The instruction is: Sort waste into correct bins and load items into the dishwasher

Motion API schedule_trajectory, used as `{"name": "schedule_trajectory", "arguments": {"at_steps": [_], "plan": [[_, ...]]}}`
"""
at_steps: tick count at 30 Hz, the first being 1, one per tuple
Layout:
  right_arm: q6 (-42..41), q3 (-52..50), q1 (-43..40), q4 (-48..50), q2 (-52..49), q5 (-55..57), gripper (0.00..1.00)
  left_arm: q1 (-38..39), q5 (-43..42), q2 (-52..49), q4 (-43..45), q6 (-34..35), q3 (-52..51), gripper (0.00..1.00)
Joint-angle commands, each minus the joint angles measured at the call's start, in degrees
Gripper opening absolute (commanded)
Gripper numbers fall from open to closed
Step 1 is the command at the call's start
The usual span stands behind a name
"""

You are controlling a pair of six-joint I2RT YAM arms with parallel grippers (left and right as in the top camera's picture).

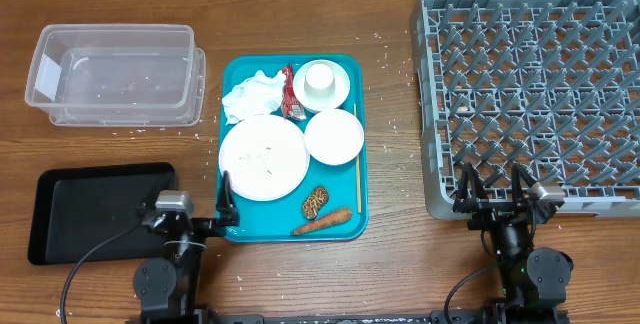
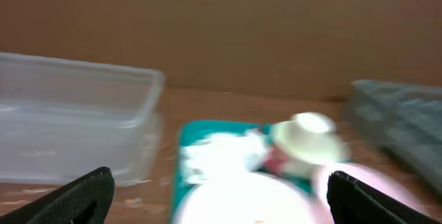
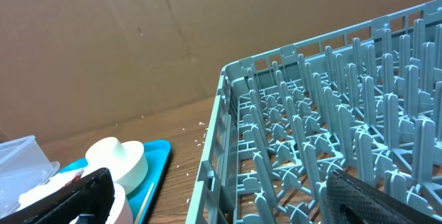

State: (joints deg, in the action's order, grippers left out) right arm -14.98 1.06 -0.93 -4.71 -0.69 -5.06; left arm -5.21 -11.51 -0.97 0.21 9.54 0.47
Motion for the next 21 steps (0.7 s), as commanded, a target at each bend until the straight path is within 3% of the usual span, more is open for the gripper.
{"name": "schedule_trajectory", "arguments": {"at_steps": [1,7,9,15,21], "plan": [[0.0,-0.6,0.3,0.3,0.5,0.5,1.00,0.4,-15.9,0.3,4.7,16.4,-0.2,1.00],[0.0,-0.6,0.3,0.3,0.5,0.5,1.00,0.4,-15.8,0.3,26.1,18.0,-0.1,1.00],[0.0,-0.6,0.3,0.3,0.5,0.5,1.00,0.4,-13.2,0.2,27.9,19.3,0.8,1.00],[0.0,-0.6,0.3,0.3,0.5,0.5,1.00,0.4,-13.8,-8.7,20.2,17.7,11.5,1.00],[0.0,-0.6,0.3,0.3,0.5,0.5,1.00,0.4,-24.4,-34.6,0.9,6.5,35.3,1.00]]}}
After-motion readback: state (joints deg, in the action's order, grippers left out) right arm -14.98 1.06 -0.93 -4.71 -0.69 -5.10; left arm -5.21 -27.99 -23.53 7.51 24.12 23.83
